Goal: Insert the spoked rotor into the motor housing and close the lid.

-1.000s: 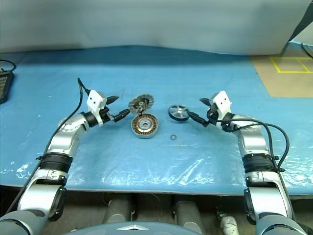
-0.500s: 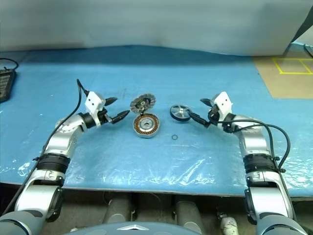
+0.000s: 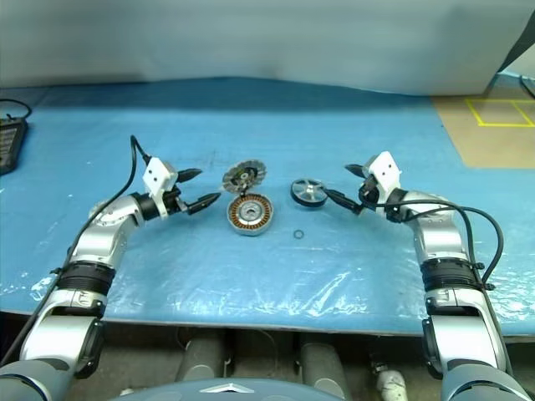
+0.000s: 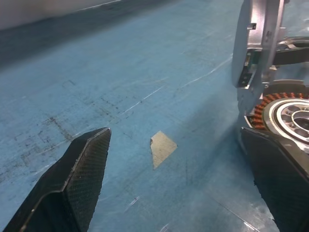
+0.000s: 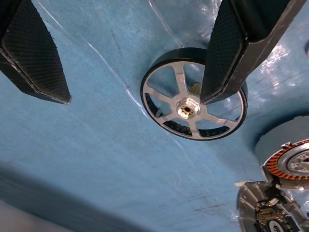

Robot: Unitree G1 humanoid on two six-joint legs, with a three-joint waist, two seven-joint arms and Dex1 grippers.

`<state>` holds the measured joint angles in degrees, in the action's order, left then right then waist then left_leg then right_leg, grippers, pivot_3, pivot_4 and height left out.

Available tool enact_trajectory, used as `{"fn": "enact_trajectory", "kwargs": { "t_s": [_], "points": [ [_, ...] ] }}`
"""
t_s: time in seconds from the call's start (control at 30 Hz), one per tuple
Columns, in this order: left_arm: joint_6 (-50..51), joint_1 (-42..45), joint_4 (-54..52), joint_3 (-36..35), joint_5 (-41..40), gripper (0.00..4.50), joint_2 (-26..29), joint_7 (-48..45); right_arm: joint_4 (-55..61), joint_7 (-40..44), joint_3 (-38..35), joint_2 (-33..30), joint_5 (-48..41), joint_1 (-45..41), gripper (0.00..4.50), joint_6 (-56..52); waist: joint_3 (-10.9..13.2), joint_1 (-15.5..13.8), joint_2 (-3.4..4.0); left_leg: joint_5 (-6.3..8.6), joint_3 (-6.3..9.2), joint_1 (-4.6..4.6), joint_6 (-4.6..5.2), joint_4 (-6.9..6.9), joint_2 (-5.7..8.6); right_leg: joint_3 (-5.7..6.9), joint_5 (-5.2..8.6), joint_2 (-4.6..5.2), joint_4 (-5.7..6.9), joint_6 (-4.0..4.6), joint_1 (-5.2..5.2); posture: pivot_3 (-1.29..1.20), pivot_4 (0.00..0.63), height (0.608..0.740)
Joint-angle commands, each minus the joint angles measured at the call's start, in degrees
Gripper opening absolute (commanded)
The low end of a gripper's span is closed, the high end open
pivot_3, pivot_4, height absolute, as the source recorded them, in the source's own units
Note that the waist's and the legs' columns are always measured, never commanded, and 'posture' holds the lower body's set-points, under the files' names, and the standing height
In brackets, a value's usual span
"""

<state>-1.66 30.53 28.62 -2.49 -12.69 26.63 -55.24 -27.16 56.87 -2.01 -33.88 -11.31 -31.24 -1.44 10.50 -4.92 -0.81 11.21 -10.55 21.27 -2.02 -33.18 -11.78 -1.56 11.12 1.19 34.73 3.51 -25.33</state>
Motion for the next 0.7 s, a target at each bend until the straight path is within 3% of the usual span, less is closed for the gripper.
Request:
{"fn": "enact_trajectory", "kwargs": {
  "t_s": [0.03, 0.37, 0.7],
  "points": [
    [0.31, 0.28, -1.78, -0.95, -1.54, 4.50, 0.89, -1.23, 4.07, 2.28, 0.73, -1.73, 0.10, -0.16, 4.47, -0.23, 0.00, 0.00, 0.00, 0.00, 0.01, 0.00, 0.00, 0.00, 0.00, 0.00, 0.00, 0.00, 0.00, 0.00, 0.00, 0.00, 0.150, 0.740],
    [-0.28, -1.79, -3.57, -0.51, -1.45, 4.50, 0.64, -1.28, 6.31, 11.40, 6.89, -5.34, 3.14, -6.15, 4.47, -0.70, 0.01, 0.40, 0.01, 0.03, 0.13, 0.03, 0.05, 0.01, -0.01, 0.03, 0.01, 0.03, 0.00, 0.00, 0.00, 0.00, 0.150, 0.740],
    [-1.19, -5.09, -5.61, 0.52, -0.60, 4.50, -0.06, -0.60, -0.17, 25.40, 18.72, -3.15, 9.76, -23.67, 4.47, 5.76, 0.01, 1.03, 0.01, 0.10, 0.22, 0.05, 0.19, 0.01, -0.04, 0.09, 0.04, 0.04, 0.04, 0.05, -0.03, 0.00, 0.150, 0.740]
  ]
}}
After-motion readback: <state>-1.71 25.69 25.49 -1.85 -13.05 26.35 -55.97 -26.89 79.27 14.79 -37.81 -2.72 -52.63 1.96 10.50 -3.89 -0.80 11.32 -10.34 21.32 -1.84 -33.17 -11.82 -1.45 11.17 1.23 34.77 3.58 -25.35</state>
